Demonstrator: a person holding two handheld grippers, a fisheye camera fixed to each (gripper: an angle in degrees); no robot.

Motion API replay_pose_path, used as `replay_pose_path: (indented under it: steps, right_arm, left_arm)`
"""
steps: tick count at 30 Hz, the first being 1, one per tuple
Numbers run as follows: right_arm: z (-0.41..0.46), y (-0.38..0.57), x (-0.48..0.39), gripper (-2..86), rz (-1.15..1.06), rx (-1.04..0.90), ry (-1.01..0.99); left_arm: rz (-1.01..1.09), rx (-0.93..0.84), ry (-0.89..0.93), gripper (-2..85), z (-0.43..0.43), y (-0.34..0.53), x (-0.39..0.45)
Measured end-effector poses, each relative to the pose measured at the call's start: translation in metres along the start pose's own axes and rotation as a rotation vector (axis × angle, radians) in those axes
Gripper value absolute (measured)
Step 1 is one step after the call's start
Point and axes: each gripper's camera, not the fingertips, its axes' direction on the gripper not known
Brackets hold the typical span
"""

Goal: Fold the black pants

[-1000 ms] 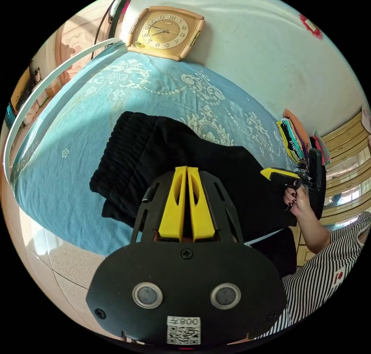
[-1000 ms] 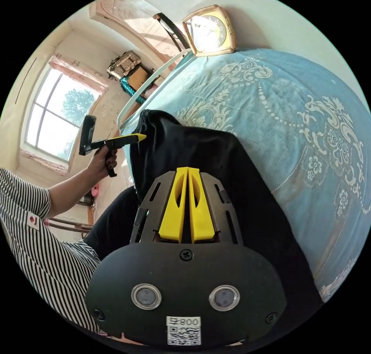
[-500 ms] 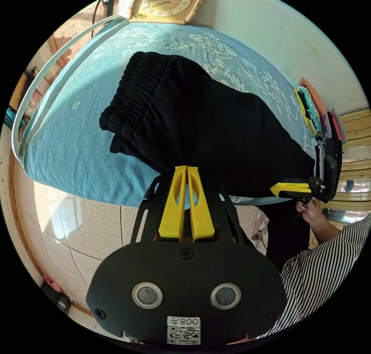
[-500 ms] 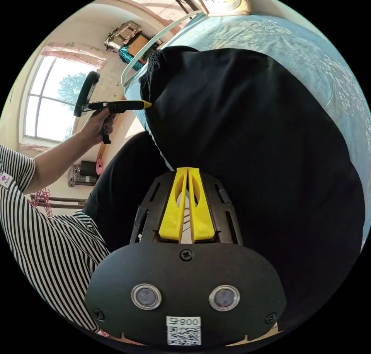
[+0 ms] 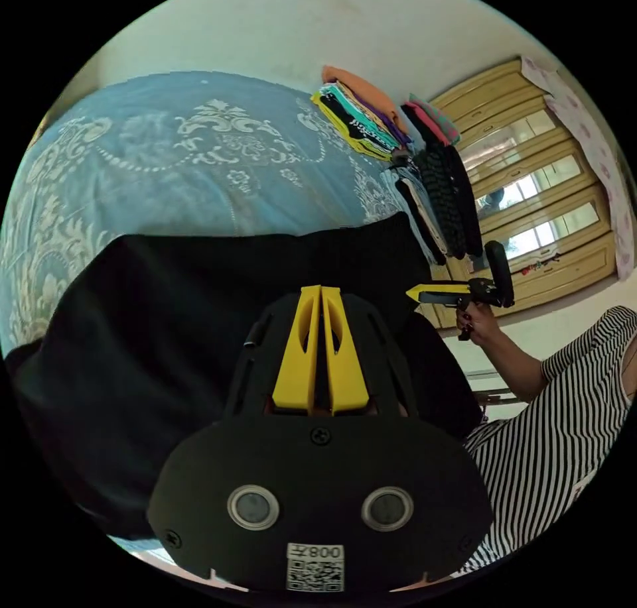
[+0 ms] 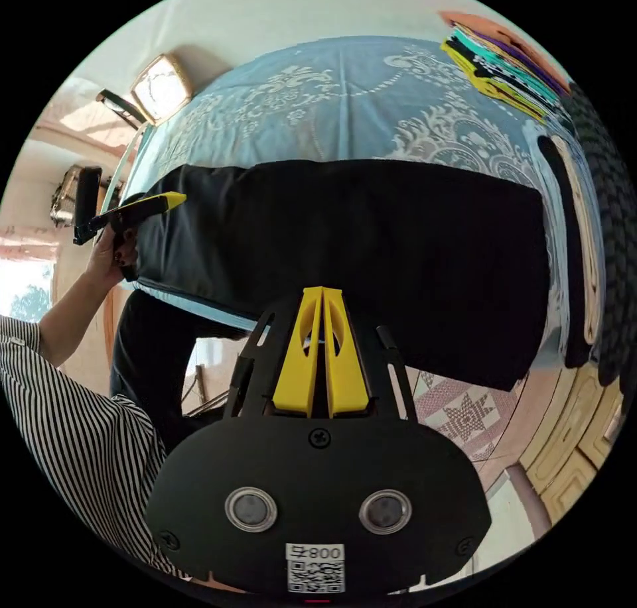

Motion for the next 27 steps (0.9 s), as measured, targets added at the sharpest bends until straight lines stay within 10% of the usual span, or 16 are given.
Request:
replay_pose_path:
  steps: [7, 27]
  right_arm:
    - [-0.011, 0.060, 0.081, 0.1, 0.117, 0.046, -0.131]
    - [-0.071, 0.312, 0.347, 7.0, 0.785, 0.507, -0.383]
  left_arm:
    - [0.217, -0.260, -0.090, 0.2, 0.191, -0.119, 0.071]
    - [0.468, -0.287, -0.015, 6.7, 0.486, -0.282, 0.232]
